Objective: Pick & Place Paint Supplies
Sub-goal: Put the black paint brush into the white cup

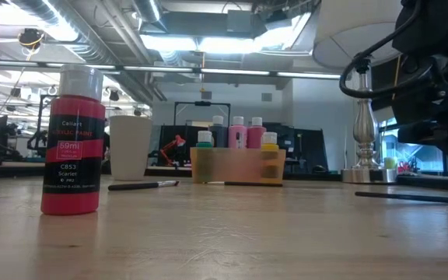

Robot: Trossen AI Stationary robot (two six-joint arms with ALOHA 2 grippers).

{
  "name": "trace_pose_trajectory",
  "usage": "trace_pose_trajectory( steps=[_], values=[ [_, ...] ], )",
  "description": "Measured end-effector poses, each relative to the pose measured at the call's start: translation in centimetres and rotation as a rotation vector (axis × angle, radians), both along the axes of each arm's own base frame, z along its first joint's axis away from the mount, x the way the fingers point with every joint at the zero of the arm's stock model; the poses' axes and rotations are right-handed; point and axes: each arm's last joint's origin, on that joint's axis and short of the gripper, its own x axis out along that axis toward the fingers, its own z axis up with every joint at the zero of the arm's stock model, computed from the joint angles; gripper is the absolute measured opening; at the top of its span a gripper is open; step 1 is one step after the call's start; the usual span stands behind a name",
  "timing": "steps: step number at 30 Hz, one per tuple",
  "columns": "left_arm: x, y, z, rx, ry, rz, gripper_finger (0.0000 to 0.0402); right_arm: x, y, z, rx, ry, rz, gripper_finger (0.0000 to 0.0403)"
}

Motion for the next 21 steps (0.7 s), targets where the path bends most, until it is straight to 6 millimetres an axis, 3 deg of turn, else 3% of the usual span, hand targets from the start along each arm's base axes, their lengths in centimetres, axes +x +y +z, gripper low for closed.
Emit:
trace_pose_trajectory(
  steps=[16, 21],
  values=[
    [0.0, -0.1, 0.1, -0.035, -0.007, -0.011, 0.0226, 0.6, 0.0, 0.7, 0.003, -0.015, -0.014, 0.0000],
    [0.0, -0.1, 0.1, -0.036, -0.007, -0.012, 0.0226, 1.9, -0.7, 2.2, -0.051, -0.063, -0.067, 0.0000]
  ],
)
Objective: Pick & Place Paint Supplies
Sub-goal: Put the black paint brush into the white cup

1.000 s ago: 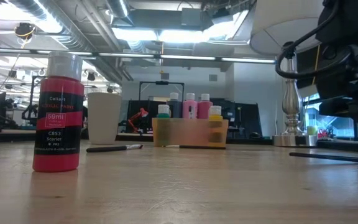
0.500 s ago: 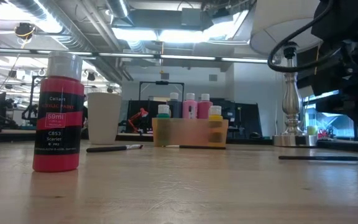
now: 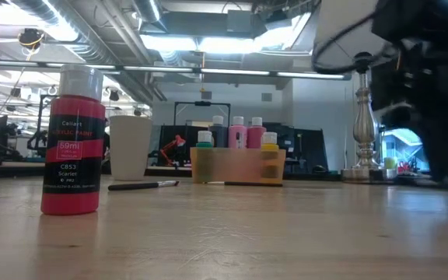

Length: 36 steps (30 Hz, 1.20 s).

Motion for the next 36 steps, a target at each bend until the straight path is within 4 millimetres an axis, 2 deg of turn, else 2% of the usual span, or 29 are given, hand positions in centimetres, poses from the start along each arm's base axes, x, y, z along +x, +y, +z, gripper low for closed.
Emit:
trace_pose_trajectory(
  steps=[5, 8, 18, 28, 36],
  values=[
    [0.0, 0.0, 0.0, -0.012, 0.000, 0.002, 0.0226, 1.3, -2.2, 2.2, -0.117, 0.008, -0.088, 0.0000],
    [0.0, 0.0, 0.0, -0.016, -0.005, 0.003, 0.0226, 2.1, -3.9, 2.8, -0.141, 0.034, -0.104, 0.0000],
    [0.0, 0.0, 0.2, -0.055, -0.019, 0.009, 0.0226, 5.8, -8.3, 1.3, -0.192, 0.193, -0.101, 0.0000],
    [0.0, -0.2, 0.2, -0.071, -0.011, -0.050, 0.0226, 6.2, -9.9, 2.0, -0.250, 0.264, -0.062, 0.0000],
    [0.0, -0.2, 0.2, -0.037, -0.013, -0.056, 0.0226, 6.6, -11.2, 0.9, -0.244, 0.295, -0.054, 0.0000]
  ],
)
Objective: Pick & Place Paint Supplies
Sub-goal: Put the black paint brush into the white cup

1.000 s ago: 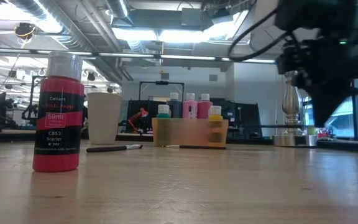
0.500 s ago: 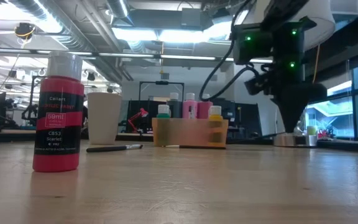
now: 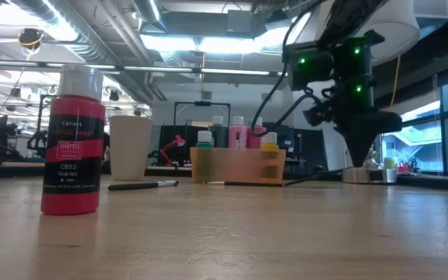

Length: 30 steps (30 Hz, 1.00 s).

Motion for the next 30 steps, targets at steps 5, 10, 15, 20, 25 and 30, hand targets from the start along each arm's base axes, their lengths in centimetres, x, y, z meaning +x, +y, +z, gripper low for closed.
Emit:
trace_pose_trajectory(
  steps=[5, 10, 15, 20, 25, 30],
  values=[
    [0.0, 0.0, 0.0, 0.003, 0.001, -0.001, 0.0226, 0.5, -0.1, -1.3, 0.016, 0.036, 0.024, 0.0000],
    [0.0, 0.0, -0.1, 0.004, 0.007, -0.007, 0.0226, 1.3, 0.2, -2.0, 0.059, 0.017, 0.050, 0.0000],
    [0.0, 0.0, -0.1, 0.005, 0.007, -0.008, 0.0226, 2.4, 1.1, -1.5, 0.085, -0.035, 0.143, 0.0000],
    [0.0, 0.0, -0.1, 0.005, 0.007, -0.008, 0.0226, 3.6, 2.6, -0.6, 0.131, -0.094, 0.249, 0.0000],
    [0.0, 0.0, -0.1, 0.005, 0.007, -0.008, 0.0226, 4.4, 3.3, 0.3, 0.096, -0.129, 0.282, 0.0000],
    [0.0, 0.0, -0.1, 0.005, 0.007, -0.008, 0.0226, 5.2, 3.2, 2.0, 0.076, -0.148, 0.275, 0.0000]
  ],
)
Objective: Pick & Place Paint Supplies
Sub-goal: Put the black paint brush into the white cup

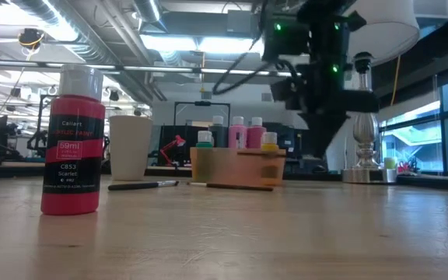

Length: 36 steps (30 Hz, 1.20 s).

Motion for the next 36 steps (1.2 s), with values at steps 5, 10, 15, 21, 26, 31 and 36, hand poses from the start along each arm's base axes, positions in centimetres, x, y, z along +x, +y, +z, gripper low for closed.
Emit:
trace_pose_trajectory(
  steps=[5, 10, 15, 21, 26, 31, 36],
  values=[
    [0.0, 0.0, 0.0, 0.014, -0.002, 0.005, 0.0226, 1.3, 0.5, 2.7, -0.004, -0.065, -0.001, 0.0000],
    [0.0, 0.2, 0.1, 0.092, -0.012, 0.038, 0.0226, 2.8, 1.7, 7.3, 0.003, -0.170, 0.023, 0.0000],
    [-0.1, 0.4, 0.1, 0.223, -0.021, 0.082, 0.0226, 3.8, 2.7, 12.3, 0.017, -0.309, 0.031, 0.0000],
    [-0.3, 0.7, -0.2, 0.422, 0.022, 0.134, 0.0226, 4.0, 2.9, 15.4, 0.054, -0.407, 0.008, 0.0000],
    [-0.4, 1.1, -1.1, 0.527, 0.124, 0.182, 0.0226, 4.1, 3.0, 15.6, 0.105, -0.421, -0.008, 0.0000],
    [-0.5, 1.4, -1.4, 0.648, 0.165, 0.188, 0.0226, 4.1, 3.1, 15.6, 0.120, -0.429, -0.022, 0.0000],
    [-0.5, 1.4, -1.4, 0.800, 0.180, 0.158, 0.0226, 4.2, 3.0, 15.7, 0.124, -0.434, -0.036, 0.0000]
  ],
)
